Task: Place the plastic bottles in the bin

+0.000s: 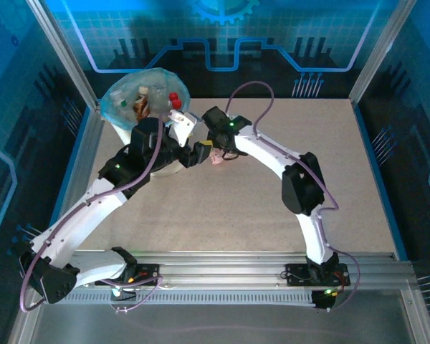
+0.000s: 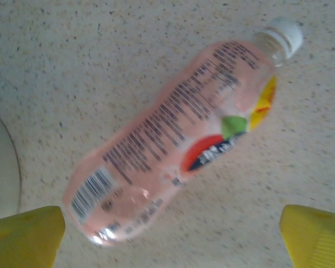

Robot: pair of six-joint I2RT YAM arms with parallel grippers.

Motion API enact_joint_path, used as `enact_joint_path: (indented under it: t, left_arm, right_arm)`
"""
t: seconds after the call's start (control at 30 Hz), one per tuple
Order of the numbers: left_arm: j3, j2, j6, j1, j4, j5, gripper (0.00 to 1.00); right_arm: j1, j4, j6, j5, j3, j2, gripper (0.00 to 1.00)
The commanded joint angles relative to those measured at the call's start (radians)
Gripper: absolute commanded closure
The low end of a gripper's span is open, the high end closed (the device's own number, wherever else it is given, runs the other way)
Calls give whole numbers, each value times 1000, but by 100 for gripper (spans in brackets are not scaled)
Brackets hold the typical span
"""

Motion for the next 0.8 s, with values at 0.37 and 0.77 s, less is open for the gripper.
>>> enact_joint_path:
  t: [0.37,0.77]
  left_arm:
    - [-10,-14,-37,-5,59,16,32]
    - [7,3,-54,-5,35,-7,31]
  right_arm:
    - [-39,-53,244,-42,87,203,0]
    - [-60,75,113,-102,-136,52,24]
